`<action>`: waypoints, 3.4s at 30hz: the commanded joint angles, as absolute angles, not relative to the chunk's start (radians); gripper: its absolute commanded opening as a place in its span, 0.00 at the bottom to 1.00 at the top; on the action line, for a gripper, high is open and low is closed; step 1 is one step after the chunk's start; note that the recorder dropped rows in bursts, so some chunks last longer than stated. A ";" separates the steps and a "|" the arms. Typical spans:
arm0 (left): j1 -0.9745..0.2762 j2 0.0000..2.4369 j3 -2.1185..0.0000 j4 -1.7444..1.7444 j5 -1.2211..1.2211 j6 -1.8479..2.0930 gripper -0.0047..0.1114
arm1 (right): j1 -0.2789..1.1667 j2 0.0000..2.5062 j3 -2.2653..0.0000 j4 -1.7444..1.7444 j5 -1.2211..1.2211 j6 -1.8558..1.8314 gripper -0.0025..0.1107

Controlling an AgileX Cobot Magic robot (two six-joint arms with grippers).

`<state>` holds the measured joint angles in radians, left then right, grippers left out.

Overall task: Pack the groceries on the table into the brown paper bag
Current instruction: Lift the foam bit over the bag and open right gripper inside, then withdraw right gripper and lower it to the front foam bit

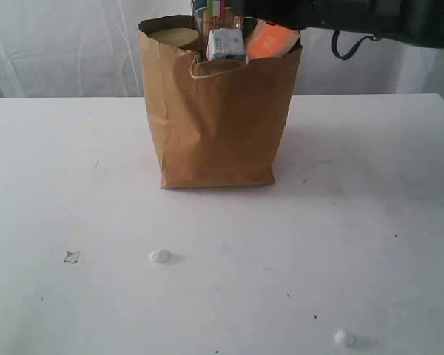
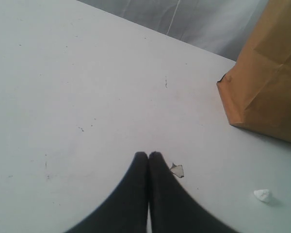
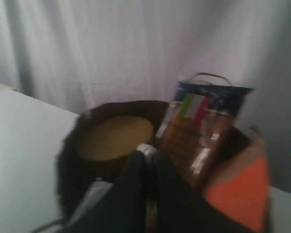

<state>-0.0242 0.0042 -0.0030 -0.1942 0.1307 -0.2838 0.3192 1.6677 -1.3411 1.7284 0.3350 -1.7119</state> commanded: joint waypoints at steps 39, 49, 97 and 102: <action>-0.023 0.000 0.000 -0.204 0.129 -0.289 0.04 | 0.318 1.179 -0.734 1.744 -0.276 -1.999 0.02; -0.023 0.000 0.000 -0.204 0.129 -0.289 0.04 | 0.318 1.215 -0.499 1.744 -0.503 -1.543 0.02; -0.023 0.000 0.000 -0.204 0.129 -0.289 0.04 | 0.330 1.548 -0.756 0.388 0.853 -0.677 0.39; -0.023 0.000 0.000 -0.204 0.129 -0.289 0.04 | 0.330 1.625 -0.756 0.365 0.847 -0.677 0.38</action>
